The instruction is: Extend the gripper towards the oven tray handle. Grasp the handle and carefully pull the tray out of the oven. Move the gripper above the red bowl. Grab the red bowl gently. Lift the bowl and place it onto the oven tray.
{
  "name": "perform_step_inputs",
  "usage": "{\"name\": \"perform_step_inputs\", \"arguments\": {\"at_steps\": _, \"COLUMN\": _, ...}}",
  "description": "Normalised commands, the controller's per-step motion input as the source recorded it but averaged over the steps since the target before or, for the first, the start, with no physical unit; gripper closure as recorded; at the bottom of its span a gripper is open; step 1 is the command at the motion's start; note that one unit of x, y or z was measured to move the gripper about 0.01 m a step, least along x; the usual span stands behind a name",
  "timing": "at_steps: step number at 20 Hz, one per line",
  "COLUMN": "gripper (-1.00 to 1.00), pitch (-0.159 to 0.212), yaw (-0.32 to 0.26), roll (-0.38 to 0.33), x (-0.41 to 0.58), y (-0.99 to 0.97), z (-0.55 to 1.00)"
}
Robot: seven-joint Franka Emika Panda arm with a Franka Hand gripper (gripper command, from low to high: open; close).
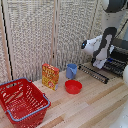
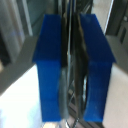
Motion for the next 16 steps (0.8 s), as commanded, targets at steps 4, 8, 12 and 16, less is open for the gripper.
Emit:
{"name": "perform_step_inputs", "arguments": {"at_steps": 4, "gripper": 1.0, "pitch": 0.005, "yaw": -0.005, "roll": 0.025, "x": 0.059, "y": 0.93, "z": 0.0}}
{"name": "perform_step_inputs", "arguments": {"at_steps": 8, "gripper": 1.0, "pitch": 0.001, "yaw": -0.009, "roll": 0.0, "x": 0.091, "y": 0.94, "z": -0.03}}
{"name": "perform_step_inputs", "arguments": {"at_steps": 12, "gripper": -1.0, "pitch": 0.014, "yaw": -0.014, "roll": -0.007, "x": 0.153, "y": 0.43, "z": -0.02}}
{"name": "perform_step_inputs", "arguments": {"at_steps": 16, "gripper": -1.0, "pitch": 0.011, "yaw": 0.01, "roll": 0.054, "x": 0.159, "y": 0.01, "z": -0.02}}
